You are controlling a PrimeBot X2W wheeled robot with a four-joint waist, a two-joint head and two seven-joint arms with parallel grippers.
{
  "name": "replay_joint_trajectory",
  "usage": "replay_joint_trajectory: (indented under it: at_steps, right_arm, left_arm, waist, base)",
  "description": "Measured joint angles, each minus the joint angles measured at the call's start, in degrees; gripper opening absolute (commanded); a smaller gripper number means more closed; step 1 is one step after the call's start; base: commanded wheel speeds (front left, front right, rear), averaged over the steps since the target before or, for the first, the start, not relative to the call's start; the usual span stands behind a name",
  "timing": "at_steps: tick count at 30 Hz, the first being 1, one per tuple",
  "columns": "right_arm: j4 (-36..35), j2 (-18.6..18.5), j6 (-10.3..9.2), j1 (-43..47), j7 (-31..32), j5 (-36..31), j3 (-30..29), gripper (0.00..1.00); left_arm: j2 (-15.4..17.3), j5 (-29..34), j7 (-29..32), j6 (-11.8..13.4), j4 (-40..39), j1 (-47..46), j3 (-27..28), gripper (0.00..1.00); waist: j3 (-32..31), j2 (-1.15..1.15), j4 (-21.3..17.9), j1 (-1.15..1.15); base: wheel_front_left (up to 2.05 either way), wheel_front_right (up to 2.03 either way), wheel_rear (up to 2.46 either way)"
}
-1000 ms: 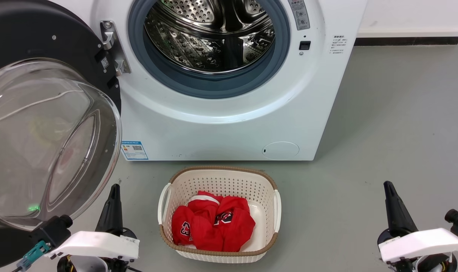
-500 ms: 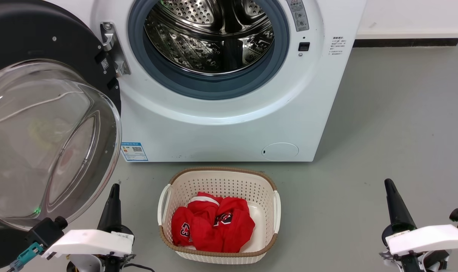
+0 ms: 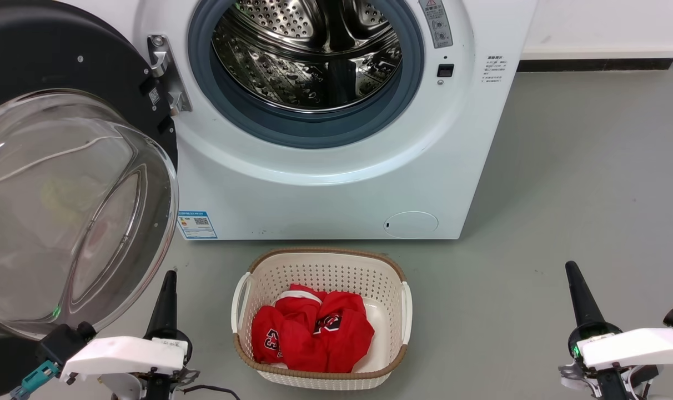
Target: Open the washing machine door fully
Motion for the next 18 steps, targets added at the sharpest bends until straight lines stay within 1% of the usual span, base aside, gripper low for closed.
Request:
replay_joint_trajectory:
  at_steps: [18]
  right_arm:
    - [1.15, -0.05, 0.00, -1.17, 2.03, 10.54, -0.54, 0.00]
  left_arm:
    - [-0.12, -10.44, 2.56, -0.01, 0.54, -0.66, 0.44, 0.00]
  waist:
    - [-0.37, 0.00, -0.12, 0.00]
  base:
    - [0.00, 0.00, 0.00]
